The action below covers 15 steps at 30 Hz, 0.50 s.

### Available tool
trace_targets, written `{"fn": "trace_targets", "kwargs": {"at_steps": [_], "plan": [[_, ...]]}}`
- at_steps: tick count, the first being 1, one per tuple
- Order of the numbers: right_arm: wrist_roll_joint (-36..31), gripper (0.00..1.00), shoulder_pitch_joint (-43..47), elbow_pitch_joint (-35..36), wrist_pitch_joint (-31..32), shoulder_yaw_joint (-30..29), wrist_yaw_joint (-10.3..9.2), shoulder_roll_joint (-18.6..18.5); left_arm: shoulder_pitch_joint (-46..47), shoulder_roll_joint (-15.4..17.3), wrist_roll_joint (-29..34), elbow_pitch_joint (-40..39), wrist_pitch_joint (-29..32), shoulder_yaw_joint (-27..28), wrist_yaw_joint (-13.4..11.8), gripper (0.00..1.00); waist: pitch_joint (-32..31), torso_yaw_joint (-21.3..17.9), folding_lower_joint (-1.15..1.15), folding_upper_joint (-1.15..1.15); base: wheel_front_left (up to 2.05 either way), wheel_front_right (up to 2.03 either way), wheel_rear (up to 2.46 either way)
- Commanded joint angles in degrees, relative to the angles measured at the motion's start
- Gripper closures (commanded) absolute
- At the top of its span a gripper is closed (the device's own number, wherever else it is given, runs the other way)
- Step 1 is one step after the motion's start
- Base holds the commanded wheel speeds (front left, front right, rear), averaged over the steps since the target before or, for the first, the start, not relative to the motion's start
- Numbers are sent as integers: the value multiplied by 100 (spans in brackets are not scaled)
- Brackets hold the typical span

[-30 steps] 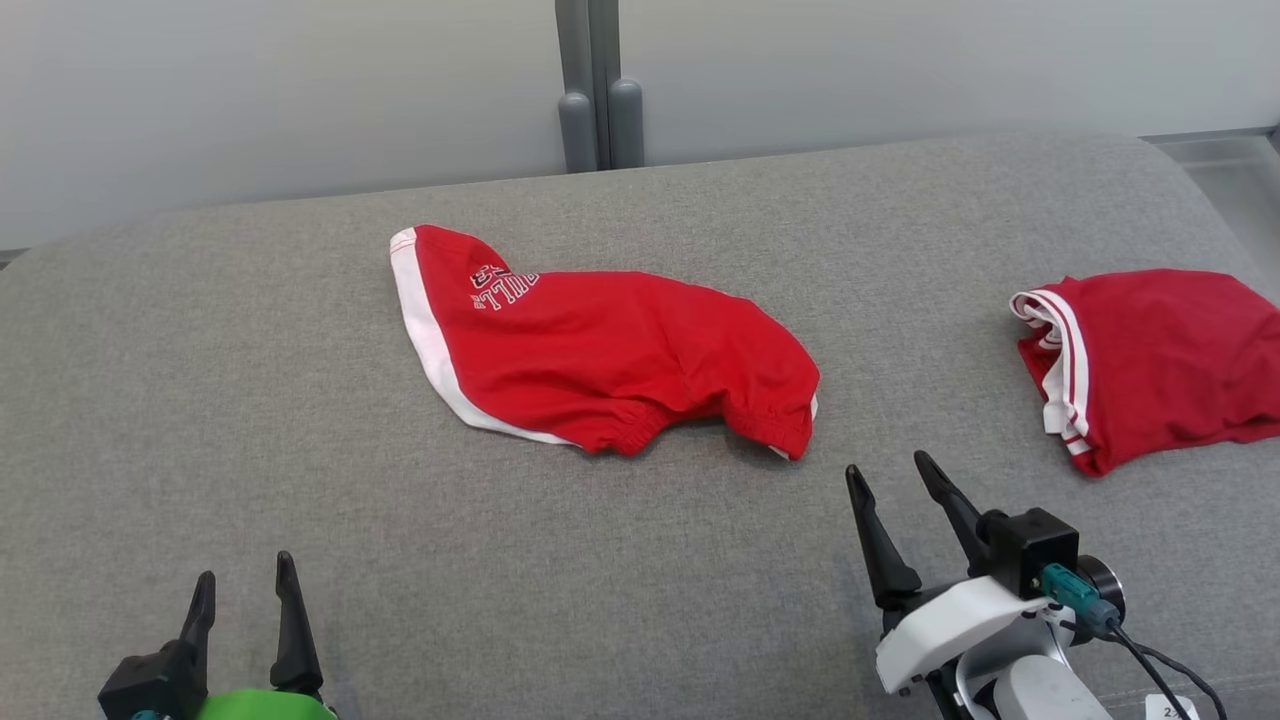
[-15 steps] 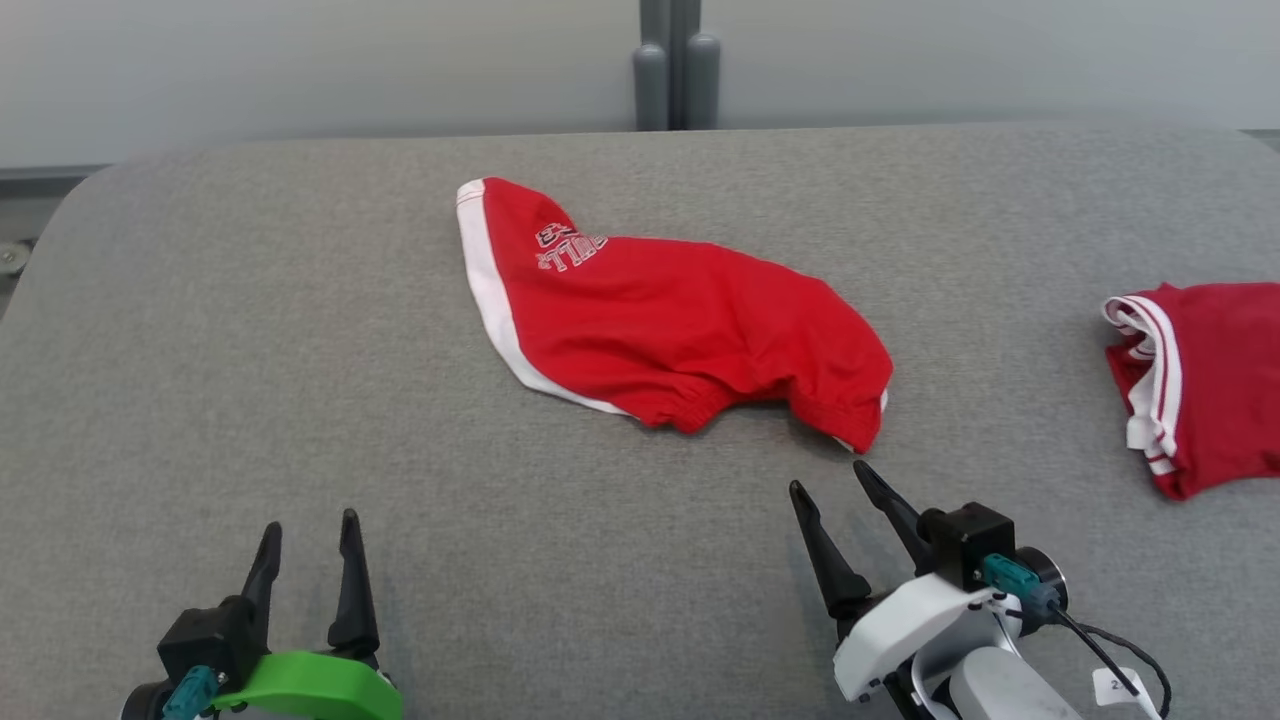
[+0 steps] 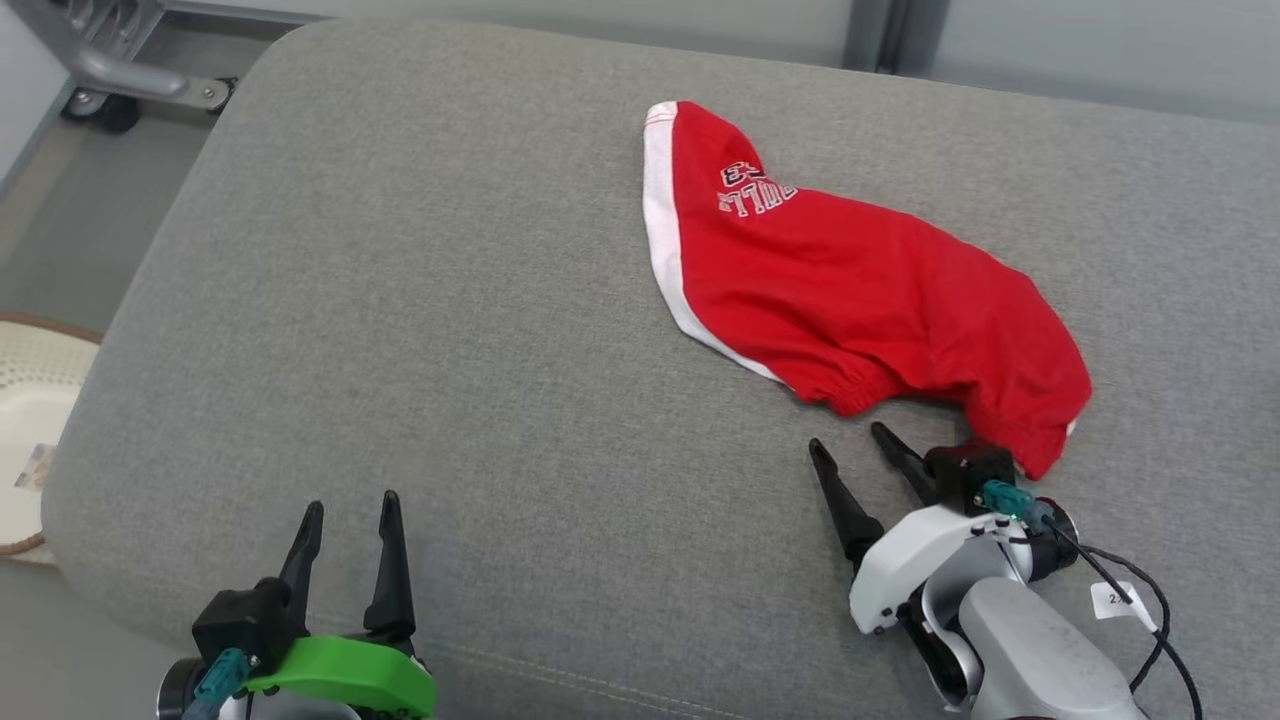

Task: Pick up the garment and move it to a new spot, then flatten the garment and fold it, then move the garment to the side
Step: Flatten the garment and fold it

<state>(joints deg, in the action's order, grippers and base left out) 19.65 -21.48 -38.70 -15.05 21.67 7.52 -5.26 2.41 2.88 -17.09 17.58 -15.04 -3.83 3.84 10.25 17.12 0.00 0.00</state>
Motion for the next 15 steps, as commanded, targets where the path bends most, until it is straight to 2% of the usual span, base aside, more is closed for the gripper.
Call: {"fn": "trace_targets", "kwargs": {"at_steps": [1,5,11,12,13,14,15], "plan": [[52,0,-163,-142,-18,-42,-8,-72,74,8,-28,-41,-13,-47,-33,0,372,470,0,0,0,0,0],[88,0,-314,-396,-15,-271,-8,-51,154,8,-88,-87,-13,-115,-70,0,421,567,0,0,0,0,0],[67,0,-400,-351,-2,-348,-5,9,173,9,-113,-144,-13,-155,-92,0,447,609,0,0,0,0,0],[59,15,-416,-321,-2,-360,-5,19,177,9,-112,-146,-13,-160,-88,0,451,610,0,0,0,0,0],[52,62,-429,-270,-3,-370,-5,30,178,9,-104,-149,-13,-167,-82,0,452,610,0,0,0,0,0],[34,100,-432,-216,-3,-365,-5,40,178,9,-106,-152,-13,-168,-78,0,452,608,0,0,0,0,0],[45,100,-421,-161,-3,-352,-5,48,175,9,-108,-155,-13,-171,-74,0,449,605,0,0,0,0,0]]}}
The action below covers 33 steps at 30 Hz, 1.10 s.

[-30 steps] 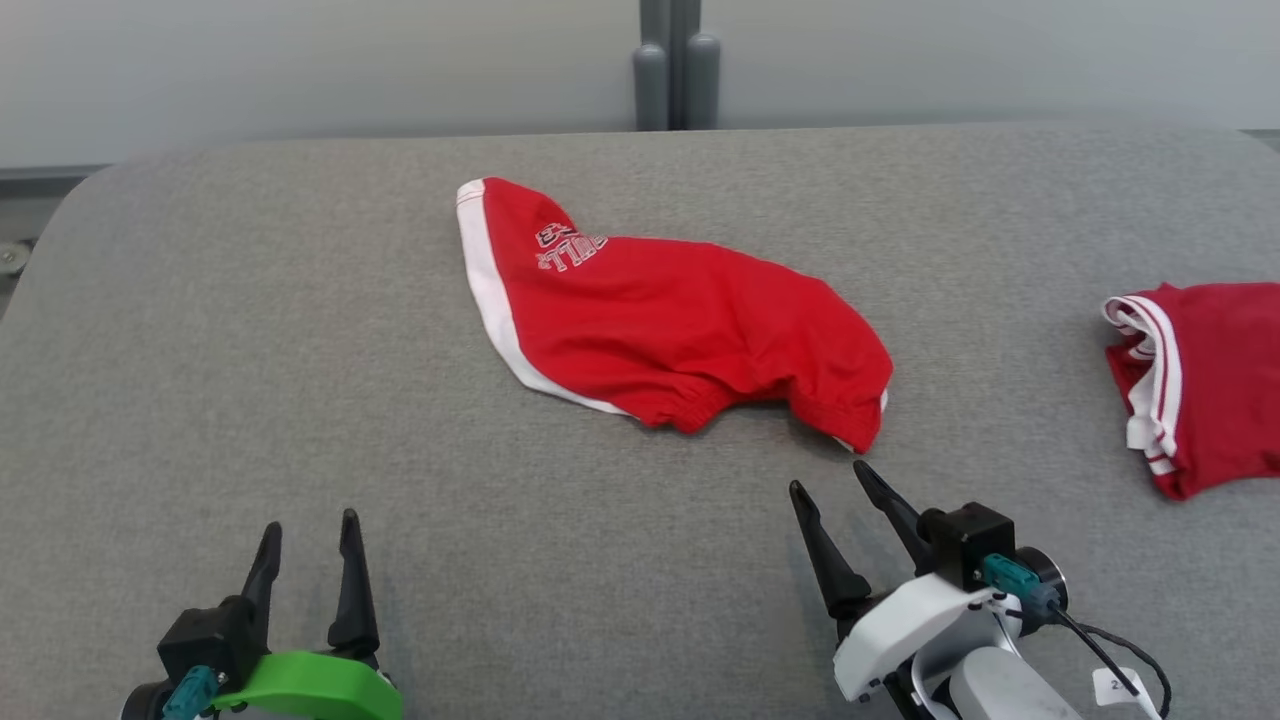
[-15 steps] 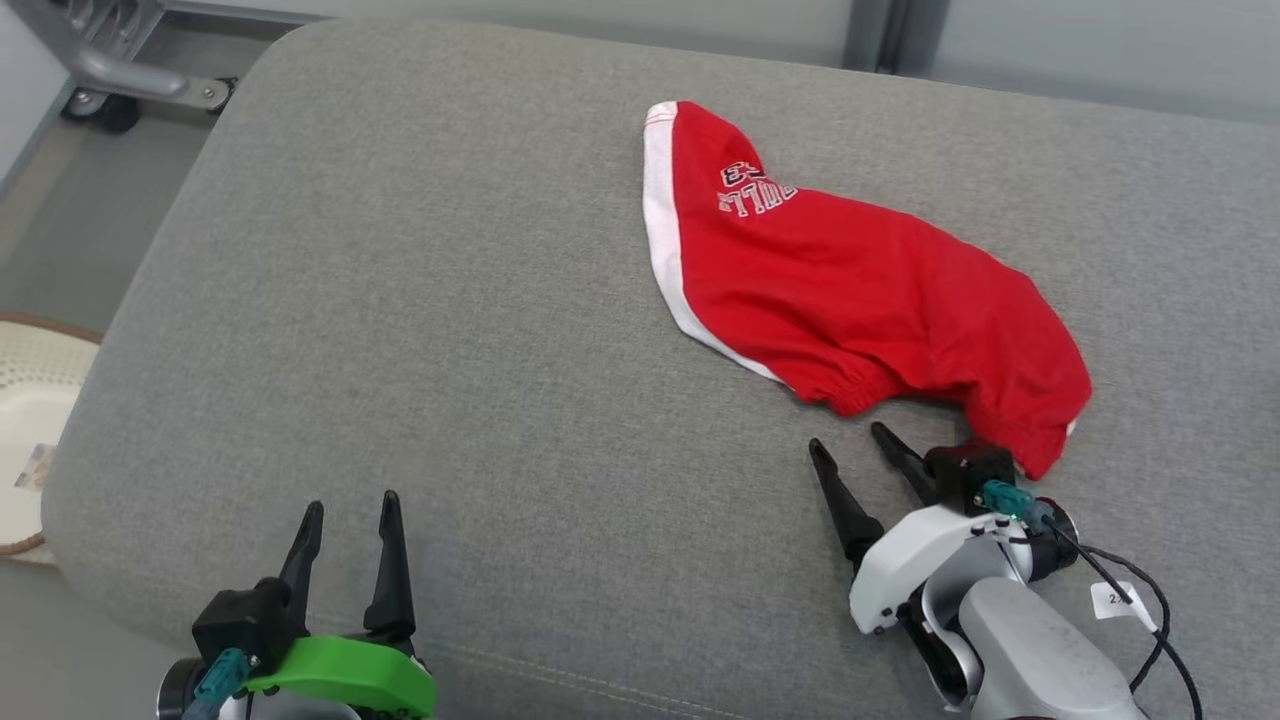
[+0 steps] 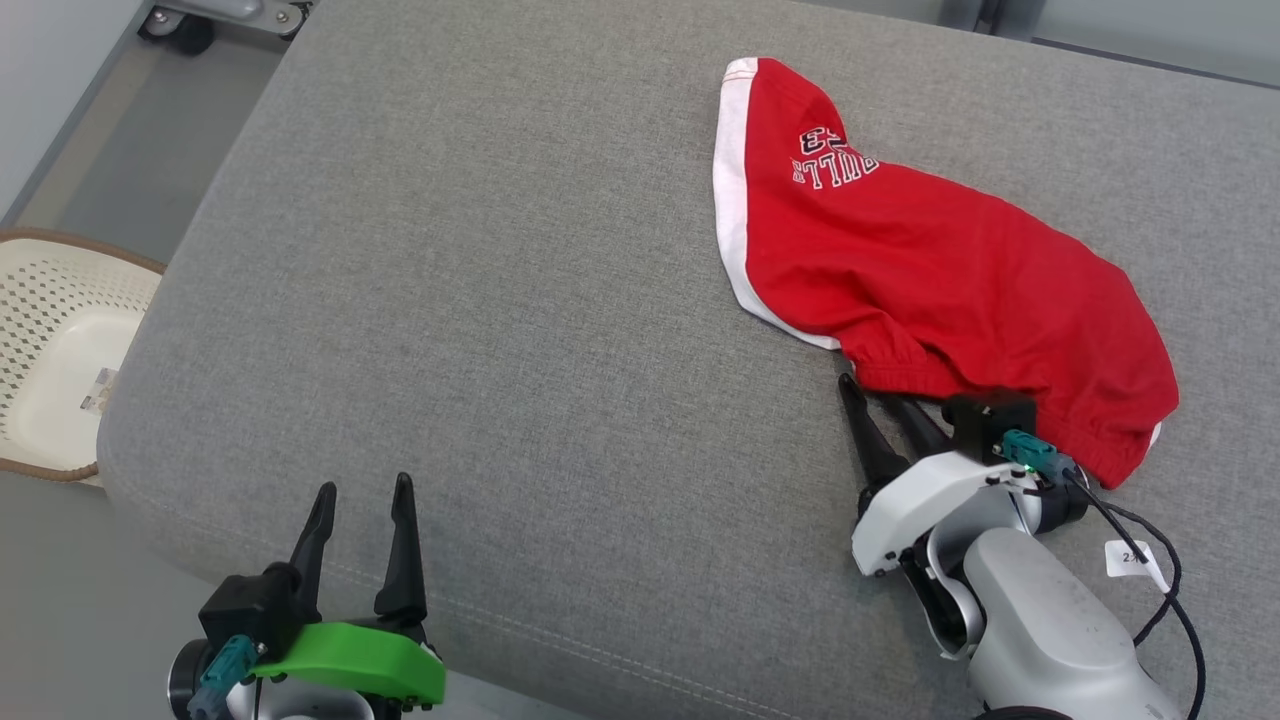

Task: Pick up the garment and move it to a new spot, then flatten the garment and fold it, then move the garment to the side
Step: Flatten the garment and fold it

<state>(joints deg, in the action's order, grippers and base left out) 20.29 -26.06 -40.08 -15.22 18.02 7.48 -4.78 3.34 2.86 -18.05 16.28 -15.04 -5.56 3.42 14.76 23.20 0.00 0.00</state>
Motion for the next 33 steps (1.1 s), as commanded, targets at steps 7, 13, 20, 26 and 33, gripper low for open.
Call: {"fn": "trace_targets", "kwargs": {"at_steps": [7,13,20,26,33], "plan": [[41,100,324,426,8,90,-1,9,-78,11,42,53,-13,71,34,0,-213,-196,0,0,0,0,0],[269,100,661,924,7,267,-1,-3,-164,13,107,136,-13,86,106,0,-482,-507,0,0,0,0,0],[473,100,1245,1323,8,538,-2,-431,-323,13,216,202,-13,177,182,0,-861,-1129,0,0,0,0,0],[710,100,1721,1089,7,802,-2,-1162,-245,15,182,234,-13,27,232,0,-990,-1652,0,0,0,0,0],[515,16,1826,811,8,582,-3,-1475,-32,15,178,331,-13,-201,240,0,-919,-1900,0,0,0,0,0]]}}
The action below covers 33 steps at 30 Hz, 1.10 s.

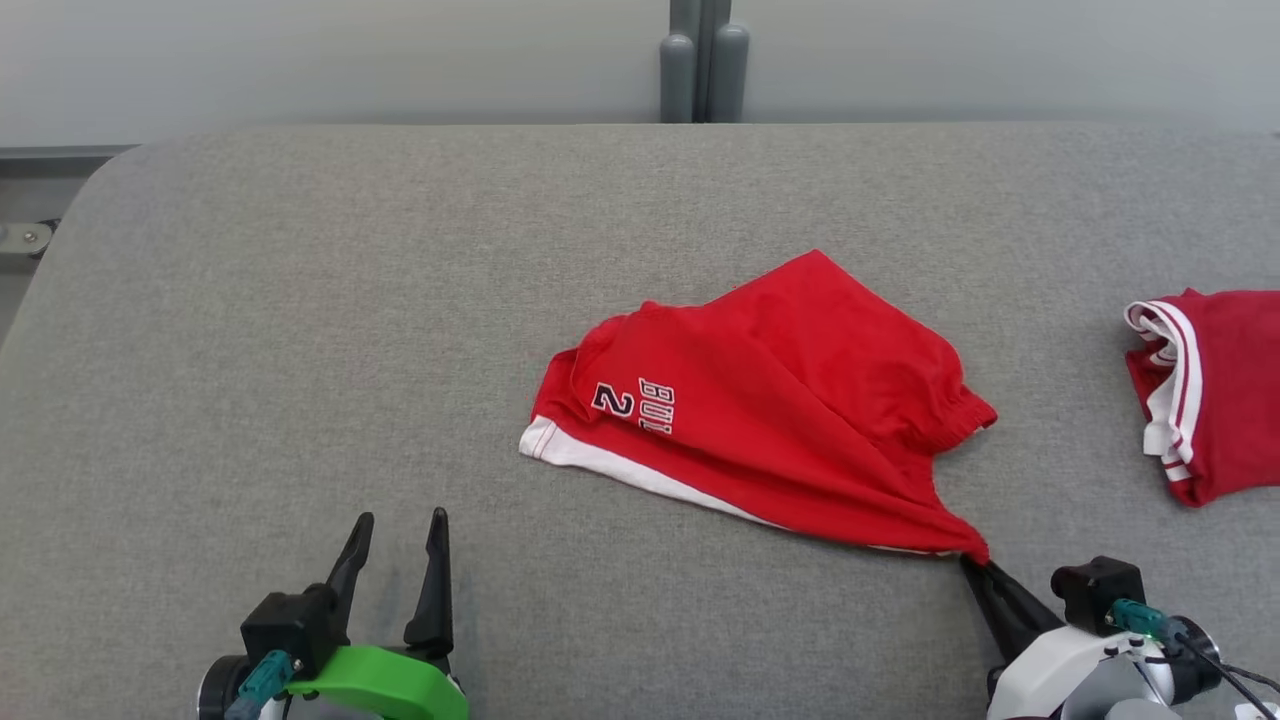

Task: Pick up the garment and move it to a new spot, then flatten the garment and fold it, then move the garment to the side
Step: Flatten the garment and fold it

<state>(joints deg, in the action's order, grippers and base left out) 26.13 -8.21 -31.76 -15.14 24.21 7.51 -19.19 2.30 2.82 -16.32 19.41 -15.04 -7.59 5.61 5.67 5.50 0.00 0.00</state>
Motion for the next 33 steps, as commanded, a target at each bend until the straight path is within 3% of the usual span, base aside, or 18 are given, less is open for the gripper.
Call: {"fn": "trace_targets", "kwargs": {"at_steps": [1,13,25,33], "plan": [[-132,0,13,-31,-1,-153,-7,-45,120,18,9,34,-13,-38,25,0,14,-160,0,0,0,0,0],[-831,0,55,448,0,-1141,-6,291,757,19,-4,610,-12,-349,92,0,180,-748,0,0,0,0,0],[-1017,0,38,779,0,-1291,-6,678,1810,58,198,2104,-14,-232,129,0,471,-1288,0,0,0,0,0],[-1031,0,9,827,0,-1383,-6,726,1889,66,315,2258,-13,-45,154,0,530,-1301,0,0,0,0,0]]}}
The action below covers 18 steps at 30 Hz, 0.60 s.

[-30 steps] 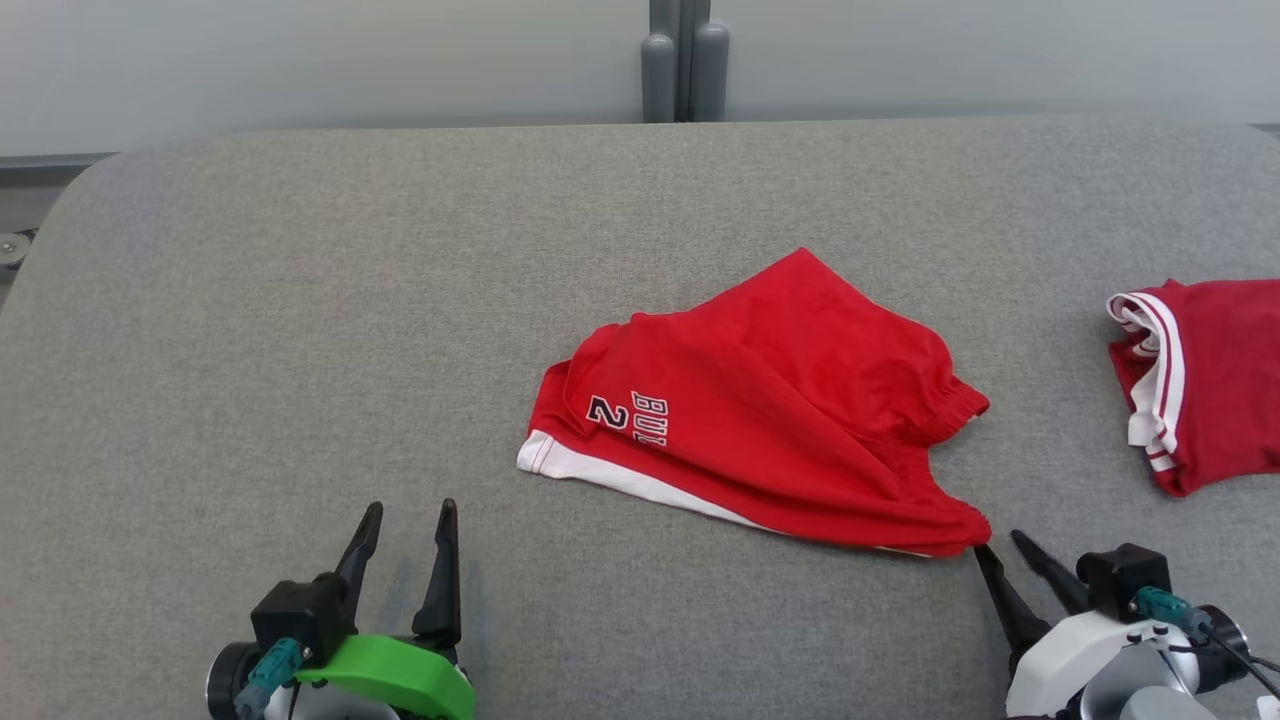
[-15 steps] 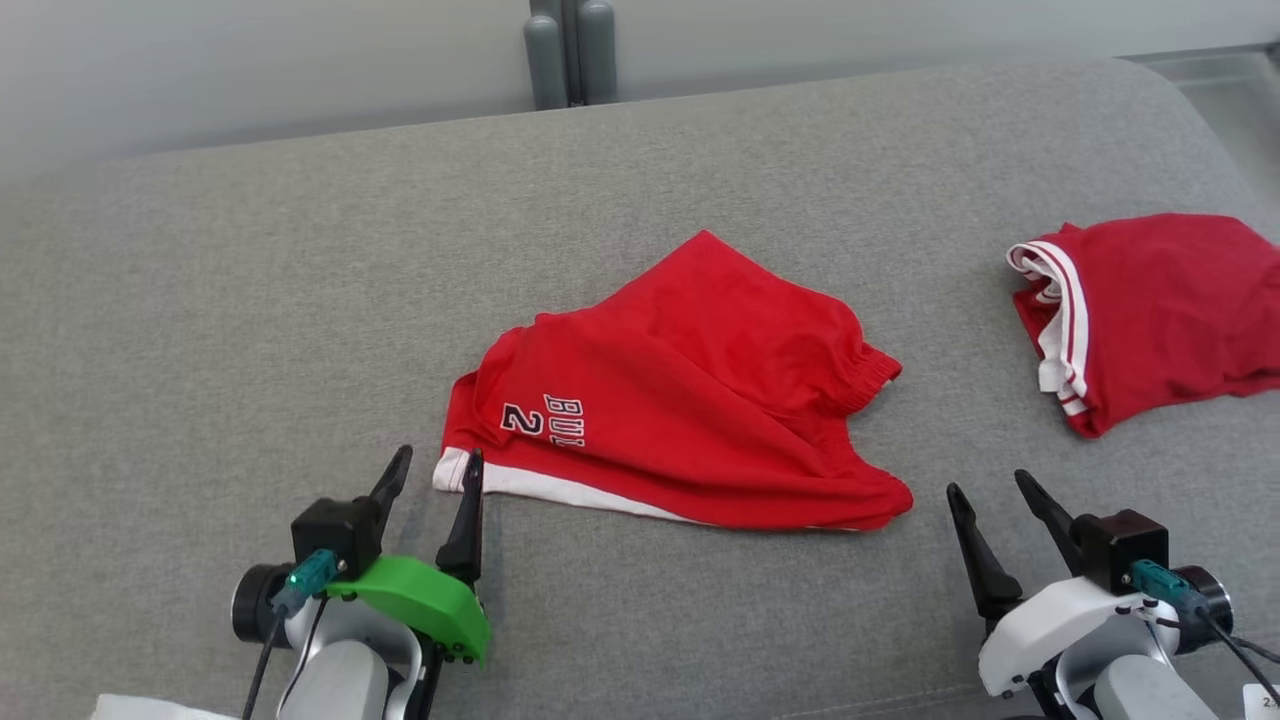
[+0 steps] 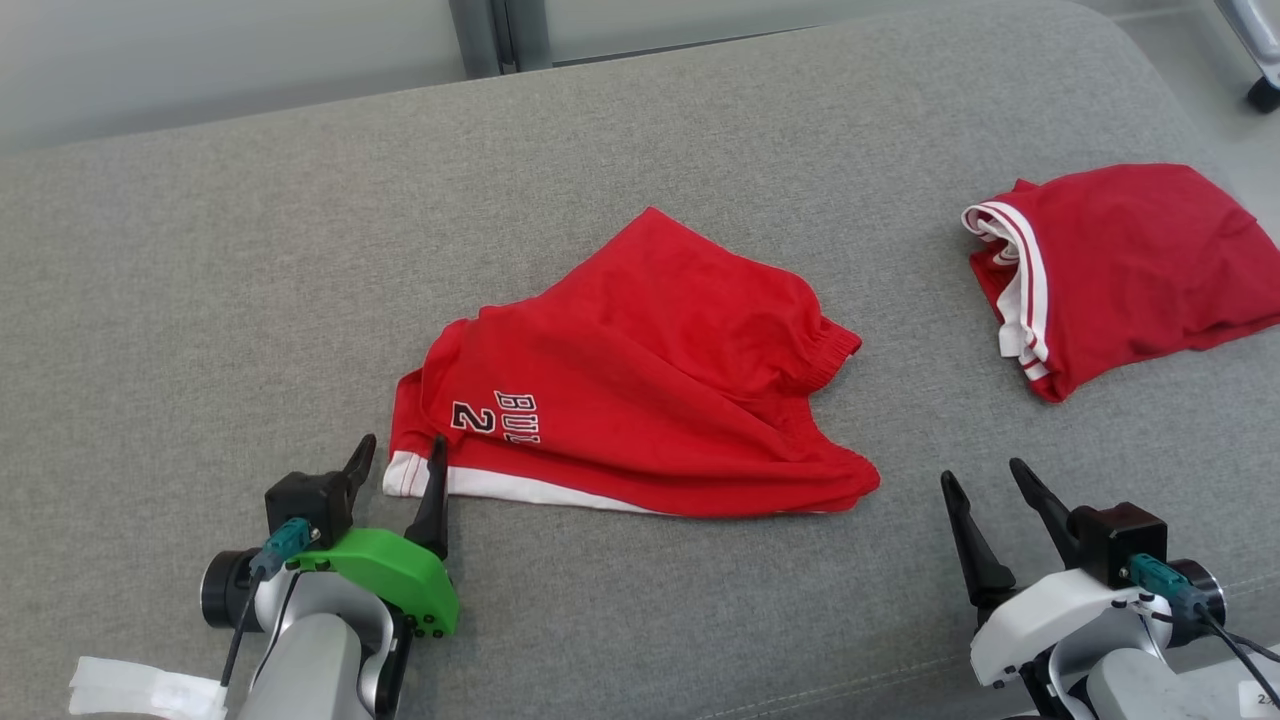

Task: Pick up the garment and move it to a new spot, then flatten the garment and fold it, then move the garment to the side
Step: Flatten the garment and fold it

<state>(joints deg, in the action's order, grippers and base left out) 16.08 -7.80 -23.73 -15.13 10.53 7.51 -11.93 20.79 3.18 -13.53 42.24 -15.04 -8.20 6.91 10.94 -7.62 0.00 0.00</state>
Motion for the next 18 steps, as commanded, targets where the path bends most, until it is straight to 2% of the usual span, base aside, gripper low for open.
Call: {"fn": "trace_targets", "kwargs": {"at_steps": [1,3,4,6,12,13,14,18], "plan": [[-28,0,-41,25,-1,-20,-6,11,31,29,50,-29,-13,23,22,3,9,21,0,0,0,0,0],[-44,0,-59,30,-1,-4,-6,38,8,21,63,0,-13,12,35,23,15,38,0,0,0,0,0],[-60,0,-69,38,-1,6,-6,51,4,17,72,13,-13,-1,40,51,19,47,0,0,0,0,0],[-62,0,-81,43,-1,5,-6,52,6,10,46,79,-13,-36,49,58,26,63,0,0,0,0,0],[-7,0,-156,37,-1,59,-6,42,119,0,-26,289,-13,-37,56,58,36,63,0,0,0,0,0],[-1,0,-159,43,-1,60,-6,40,134,-1,-25,320,-13,-34,57,66,37,61,0,0,0,0,0],[7,0,-155,48,-1,57,-6,41,139,-2,-26,335,-13,-31,58,100,34,61,0,0,0,0,0],[25,0,-108,58,-1,4,-6,34,131,-2,-40,267,-13,-15,60,100,-2,102,0,0,0,0,0]]}}
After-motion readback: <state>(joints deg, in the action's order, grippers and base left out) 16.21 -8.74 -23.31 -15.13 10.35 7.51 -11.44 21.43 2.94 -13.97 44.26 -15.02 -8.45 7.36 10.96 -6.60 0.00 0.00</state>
